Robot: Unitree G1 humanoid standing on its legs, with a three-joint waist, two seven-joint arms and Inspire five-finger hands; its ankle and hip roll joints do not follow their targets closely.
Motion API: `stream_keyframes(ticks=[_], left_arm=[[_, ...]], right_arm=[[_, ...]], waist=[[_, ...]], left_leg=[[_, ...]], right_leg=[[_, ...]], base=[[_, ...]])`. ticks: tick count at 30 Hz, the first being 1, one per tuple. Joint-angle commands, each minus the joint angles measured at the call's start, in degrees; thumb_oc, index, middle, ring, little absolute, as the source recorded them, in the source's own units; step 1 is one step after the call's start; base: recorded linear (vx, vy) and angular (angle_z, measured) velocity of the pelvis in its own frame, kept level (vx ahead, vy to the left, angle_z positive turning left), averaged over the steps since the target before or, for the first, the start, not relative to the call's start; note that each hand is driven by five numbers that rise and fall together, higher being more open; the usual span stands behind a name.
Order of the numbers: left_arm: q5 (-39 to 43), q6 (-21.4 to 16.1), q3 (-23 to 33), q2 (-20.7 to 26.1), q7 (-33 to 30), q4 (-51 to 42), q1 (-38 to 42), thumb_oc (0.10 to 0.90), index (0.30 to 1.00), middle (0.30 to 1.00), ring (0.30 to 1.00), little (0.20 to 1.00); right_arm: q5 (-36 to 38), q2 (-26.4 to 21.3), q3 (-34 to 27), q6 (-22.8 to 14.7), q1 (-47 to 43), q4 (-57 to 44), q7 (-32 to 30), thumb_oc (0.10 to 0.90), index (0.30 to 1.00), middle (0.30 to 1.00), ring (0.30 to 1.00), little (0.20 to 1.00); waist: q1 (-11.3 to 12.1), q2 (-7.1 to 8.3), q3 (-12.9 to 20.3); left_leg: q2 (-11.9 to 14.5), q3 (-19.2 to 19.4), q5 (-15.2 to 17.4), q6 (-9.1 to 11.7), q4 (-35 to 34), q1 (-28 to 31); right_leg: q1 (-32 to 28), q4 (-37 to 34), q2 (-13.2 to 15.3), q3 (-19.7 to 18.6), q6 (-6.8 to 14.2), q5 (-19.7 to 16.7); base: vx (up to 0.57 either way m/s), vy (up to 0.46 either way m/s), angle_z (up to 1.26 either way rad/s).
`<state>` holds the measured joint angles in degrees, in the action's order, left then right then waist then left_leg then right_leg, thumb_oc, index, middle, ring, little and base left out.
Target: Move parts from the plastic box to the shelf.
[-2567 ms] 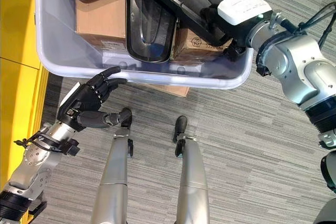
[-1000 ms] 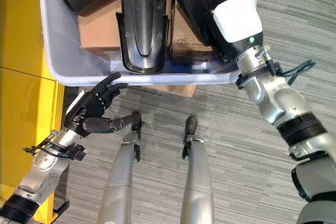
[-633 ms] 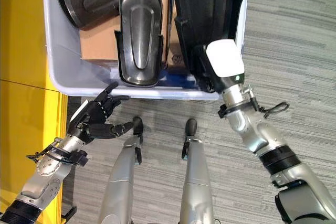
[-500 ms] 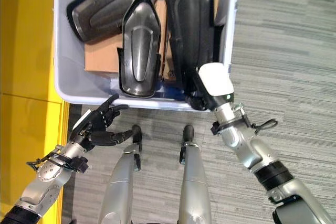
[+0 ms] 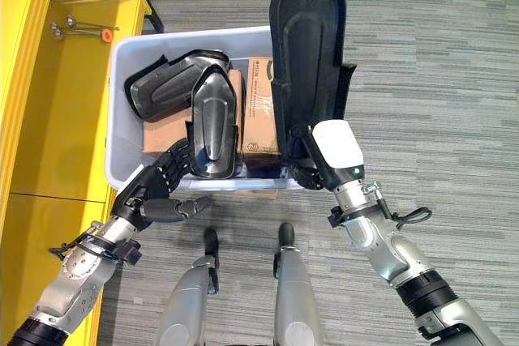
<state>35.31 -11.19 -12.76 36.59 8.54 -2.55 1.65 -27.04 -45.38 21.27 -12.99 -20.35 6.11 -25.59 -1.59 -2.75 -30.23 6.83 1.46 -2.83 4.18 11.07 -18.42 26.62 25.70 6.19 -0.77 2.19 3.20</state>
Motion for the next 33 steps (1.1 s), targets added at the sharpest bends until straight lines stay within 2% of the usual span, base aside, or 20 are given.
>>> stream_keyframes(ticks=[1,5,9,14,17,20,21,23,25,26,30,31,33], left_arm=[[0.7,-3.5,2.9,-0.9,1.5,-5.0,-0.5,0.9,1.0,1.0,1.0,1.0],[-0.1,-2.1,3.6,-1.3,2.2,-5.3,-1.6,0.9,1.0,1.0,1.0,1.0],[-2.0,-0.3,4.2,-1.8,2.6,-4.8,-3.3,0.9,1.0,1.0,1.0,1.0],[-1.8,0.0,4.7,-2.6,2.8,-3.4,-4.8,0.9,1.0,1.0,1.0,1.0],[-2.8,0.6,5.2,-3.9,2.6,-2.6,-6.6,0.9,1.0,1.0,1.0,1.0],[-2.6,-0.1,6.1,-4.6,2.6,-2.2,-8.7,0.9,1.0,1.0,1.0,1.0],[-2.7,-0.6,6.5,-4.9,3.7,-2.0,-9.4,0.9,1.0,1.0,1.0,1.0],[-3.0,-1.4,6.3,-5.6,7.1,-1.1,-9.4,0.9,1.0,1.0,1.0,1.0],[-3.0,-1.7,5.4,-5.8,8.8,0.1,-7.6,0.9,1.0,1.0,1.0,1.0],[-2.8,-1.4,4.9,-6.0,9.5,0.5,-6.5,0.9,1.0,1.0,1.0,1.0],[-2.4,0.0,3.5,-6.7,10.7,0.9,-3.7,0.9,1.0,1.0,1.0,1.0],[-3.6,0.0,2.7,-6.7,11.9,0.7,-3.2,0.9,1.0,1.0,1.0,1.0],[-4.0,-0.1,1.9,-6.4,12.4,0.4,-3.3,0.9,1.0,1.0,1.0,1.0]], right_arm=[[-1.4,-2.9,-3.6,-4.9,-8.3,-9.8,-3.5,0.4,0.3,0.3,0.3,0.3],[1.2,-3.3,-4.3,-6.4,-8.6,-12.5,0.2,0.4,0.3,0.3,0.3,0.3],[6.7,-2.3,-3.9,-7.3,-8.6,-17.7,8.6,0.4,0.3,0.3,0.3,0.3],[10.0,-0.6,-1.6,-7.0,-9.7,-20.7,14.5,0.4,0.3,0.3,0.3,0.3],[12.2,1.6,0.7,-5.9,-10.4,-21.8,18.2,0.4,0.3,0.3,0.3,0.3],[14.2,3.8,2.7,-4.1,-11.6,-21.9,20.8,0.4,0.3,0.3,0.3,0.3],[14.8,4.5,3.1,-3.5,-11.6,-21.5,21.1,0.4,0.3,0.3,0.3,0.3],[14.9,5.0,2.2,-1.9,-10.2,-21.6,21.5,0.4,0.3,0.3,0.3,0.3],[14.9,4.9,1.2,-1.3,-8.8,-21.6,22.1,0.4,0.3,0.3,0.3,0.3],[15.4,4.6,0.9,-1.3,-8.3,-21.3,22.2,0.4,0.3,0.3,0.3,0.3],[17.4,3.8,-0.3,-1.8,-6.9,-20.5,23.5,0.4,0.3,0.3,0.3,0.3],[17.5,3.4,-0.5,-1.6,-6.5,-20.4,23.0,0.4,0.3,0.3,0.3,0.3],[17.9,3.0,-0.9,-2.4,-5.7,-20.3,22.6,0.4,0.3,0.3,0.3,0.3]], waist=[[-0.6,-0.33,4.3],[-0.2,-0.28,5.8],[0.4,-0.33,7.8],[1.4,-0.67,8.8],[2.7,-0.94,10.1],[3.9,-0.87,11.4],[4.2,-0.65,12.0],[3.1,-0.48,13.4],[1.7,-0.29,14.5],[1.2,-0.18,15.1],[0.0,0.47,16.2],[-0.3,0.78,16.4],[-0.3,0.68,16.7]], left_leg=[[1.5,-2.9,7.2,-1.6,2.0,2.6],[1.1,-3.1,7.4,-1.7,1.3,4.5],[0.5,-3.5,8.0,-1.8,1.1,7.2],[0.0,-4.3,8.6,-2.0,1.9,9.2],[0.2,-5.6,8.4,-2.2,2.0,10.5],[2.1,-7.0,6.1,-1.6,-0.3,11.8],[3.9,-6.2,3.9,-1.1,-1.6,12.1],[8.2,-0.5,-0.1,0.0,-3.9,12.3],[11.4,4.6,-3.6,1.0,-4.6,12.1],[12.0,6.2,-3.9,1.1,-4.0,12.0],[11.6,10.1,-1.3,0.9,1.9,13.3],[10.6,10.9,0.8,1.6,5.6,14.8],[8.8,11.7,3.4,1.2,8.0,16.5]], right_leg=[[-7.3,-5.2,0.5,-0.5,-0.6,6.0],[-9.4,-6.3,0.6,-0.4,-0.6,5.8],[-12.7,-6.8,0.7,-0.2,-0.7,6.2],[-14.9,-5.2,0.5,0.2,-1.5,7.7],[-16.6,-2.4,-0.3,1.1,-3.0,10.1],[-17.0,0.9,-1.4,2.2,-4.6,12.7],[-17.2,1.7,-1.6,3.2,-5.0,13.4],[-18.1,2.2,-0.7,6.5,-5.5,14.4],[-19.0,1.5,0.5,9.9,-5.8,14.4],[-19.3,1.1,1.2,11.4,-6.0,14.3],[-20.4,-0.5,4.3,15.8,-6.0,13.5],[-21.4,-1.5,5.2,16.5,-5.6,13.5],[-21.9,-3.0,5.5,17.4,-5.1,12.2]], base=[[0.04,0.004,0.0],[0.02,0.0,0.0],[0.03,-0.022,0.02],[0.02,-0.051,0.05],[0.04,-0.102,0.1],[0.02,-0.09,0.31],[-0.01,-0.068,0.29],[-0.08,-0.057,0.51],[-0.14,0.022,1.1],[-0.13,0.057,1.49],[-0.12,0.114,1.2],[-0.08,0.13,0.81],[-0.07,0.147,0.82]])
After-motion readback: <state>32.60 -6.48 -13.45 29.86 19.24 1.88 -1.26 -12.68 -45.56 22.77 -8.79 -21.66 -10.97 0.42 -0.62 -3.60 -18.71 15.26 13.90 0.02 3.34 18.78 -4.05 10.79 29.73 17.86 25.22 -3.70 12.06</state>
